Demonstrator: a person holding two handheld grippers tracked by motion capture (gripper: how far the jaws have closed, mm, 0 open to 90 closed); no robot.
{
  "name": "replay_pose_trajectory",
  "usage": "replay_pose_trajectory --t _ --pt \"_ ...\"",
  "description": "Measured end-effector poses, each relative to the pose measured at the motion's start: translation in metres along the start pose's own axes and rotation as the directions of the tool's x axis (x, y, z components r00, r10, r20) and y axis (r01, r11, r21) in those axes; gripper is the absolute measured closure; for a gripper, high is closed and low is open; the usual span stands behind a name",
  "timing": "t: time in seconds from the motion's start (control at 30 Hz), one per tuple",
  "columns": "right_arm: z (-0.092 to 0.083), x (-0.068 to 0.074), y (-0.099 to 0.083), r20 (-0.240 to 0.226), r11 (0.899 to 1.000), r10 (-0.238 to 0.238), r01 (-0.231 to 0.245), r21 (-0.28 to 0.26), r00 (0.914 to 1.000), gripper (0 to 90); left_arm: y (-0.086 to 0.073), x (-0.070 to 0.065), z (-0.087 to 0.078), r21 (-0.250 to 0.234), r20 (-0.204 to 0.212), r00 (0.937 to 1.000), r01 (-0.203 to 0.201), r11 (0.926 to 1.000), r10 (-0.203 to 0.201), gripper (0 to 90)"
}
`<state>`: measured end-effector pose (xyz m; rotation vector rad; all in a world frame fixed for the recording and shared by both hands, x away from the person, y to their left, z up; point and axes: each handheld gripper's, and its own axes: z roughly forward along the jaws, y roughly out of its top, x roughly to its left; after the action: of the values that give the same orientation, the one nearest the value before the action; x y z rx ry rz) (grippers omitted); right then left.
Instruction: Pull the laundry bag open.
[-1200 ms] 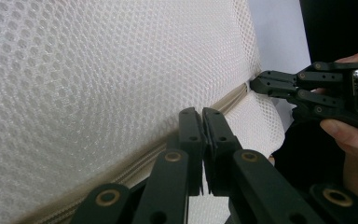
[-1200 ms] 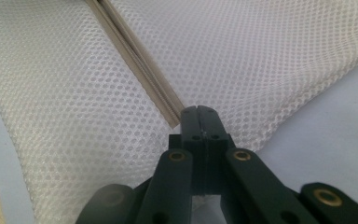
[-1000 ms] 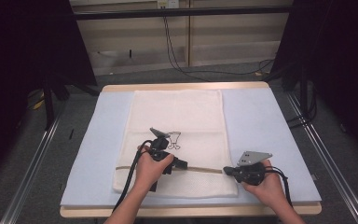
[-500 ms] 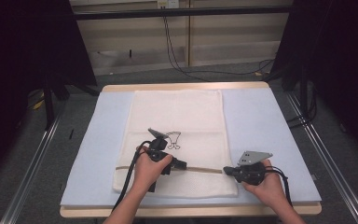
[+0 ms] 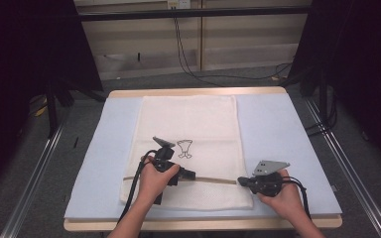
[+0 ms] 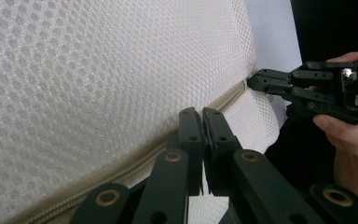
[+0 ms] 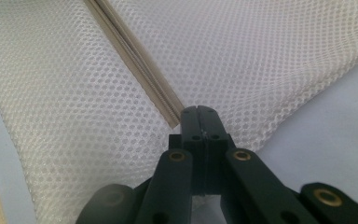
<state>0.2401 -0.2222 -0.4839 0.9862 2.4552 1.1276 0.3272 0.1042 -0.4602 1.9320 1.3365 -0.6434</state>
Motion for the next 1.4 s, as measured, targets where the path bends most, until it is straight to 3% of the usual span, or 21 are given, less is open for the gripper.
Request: replay_pose_trajectory --t 0.03,0.23,0.3,0.47,0.5,0.7,0.77,0.9,1.4 --pt "0.0 0.0 0.0 0.001 1.0 0.0 0.0 0.001 1.0 90.0 0.0 0.0 0.0 0.002 0.019 0.9998 0.008 1.0 -0.008 87.5" --pt "0.0 0.0 0.0 0.001 1.0 -0.005 0.005 -0.001 1.0 90.0 -0.002 0.004 -0.001 0.001 0.027 0.9996 0.007 1.0 -0.007 87.5" --pt "0.0 0.0 0.0 -0.001 1.0 -0.005 0.005 -0.001 1.0 90.0 -0.002 0.004 -0.003 0.004 0.013 0.9999 0.008 1.0 -0.008 87.4" --pt "0.0 0.0 0.0 0.0 1.0 -0.002 0.002 0.0 1.0 90.0 -0.003 0.008 -0.009 -0.01 0.027 0.9995 0.019 0.9998 -0.019 87.4" --pt "0.0 0.0 0.0 -0.001 1.0 0.0 0.0 0.001 1.0 90.0 -0.003 0.008 -0.011 -0.008 0.01 0.9998 0.015 0.9999 -0.015 87.4" --pt "0.0 -0.001 0.0 -0.002 1.0 0.0 0.0 -0.001 1.0 90.0 -0.004 0.009 -0.011 -0.014 0.026 0.9996 0.012 0.9998 -0.012 87.4" --pt "0.0 0.0 0.0 -0.002 1.0 0.002 -0.002 0.001 1.0 90.0 -0.004 0.009 -0.011 -0.013 0.012 0.9999 0.005 0.9999 -0.005 87.4" --pt "0.0 -0.001 0.0 -0.002 1.0 0.0 0.0 -0.001 1.0 90.0 -0.004 0.01 -0.013 -0.027 0.019 0.9994 0.028 0.9992 -0.027 87.4" --pt "0.0 -0.001 0.0 -0.004 1.0 0.007 -0.007 0.001 1.0 90.0 -0.005 0.015 -0.02 -0.022 0.019 0.9993 0.031 0.9993 -0.031 87.4"
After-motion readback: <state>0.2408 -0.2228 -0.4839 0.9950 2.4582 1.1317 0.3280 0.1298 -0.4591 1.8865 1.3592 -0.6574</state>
